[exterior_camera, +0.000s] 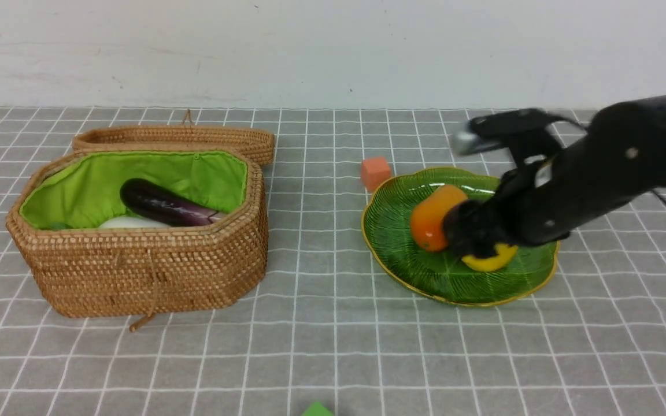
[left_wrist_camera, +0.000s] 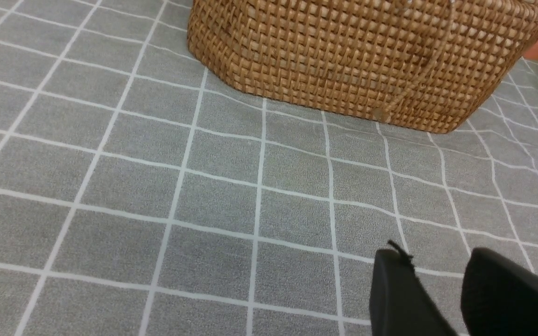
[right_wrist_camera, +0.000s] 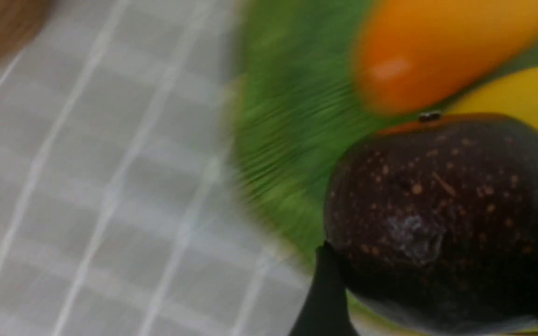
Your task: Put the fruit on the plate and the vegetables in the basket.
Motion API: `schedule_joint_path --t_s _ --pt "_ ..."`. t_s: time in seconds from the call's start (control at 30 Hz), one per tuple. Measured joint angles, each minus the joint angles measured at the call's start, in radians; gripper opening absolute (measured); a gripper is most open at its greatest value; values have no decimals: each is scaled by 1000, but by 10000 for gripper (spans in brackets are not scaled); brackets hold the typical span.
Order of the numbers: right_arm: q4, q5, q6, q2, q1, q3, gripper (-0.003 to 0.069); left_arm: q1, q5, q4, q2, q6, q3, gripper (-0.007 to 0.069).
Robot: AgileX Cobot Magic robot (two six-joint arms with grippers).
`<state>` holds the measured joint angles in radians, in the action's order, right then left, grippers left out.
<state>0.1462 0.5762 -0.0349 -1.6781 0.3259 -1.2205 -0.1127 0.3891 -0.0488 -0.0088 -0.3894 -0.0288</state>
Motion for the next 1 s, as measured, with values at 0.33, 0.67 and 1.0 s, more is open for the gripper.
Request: schedule_joint_path --t_s 0.33,0.67,1.0 --pt "36 63 27 -49 -75 0 558 0 0 0 0 0 0 218" --pt "47 149 35 -7 -75 0 664 0 0 0 0 0 0 230" --pt "50 355 111 391 -75 65 314 0 0 0 0 0 0 237"
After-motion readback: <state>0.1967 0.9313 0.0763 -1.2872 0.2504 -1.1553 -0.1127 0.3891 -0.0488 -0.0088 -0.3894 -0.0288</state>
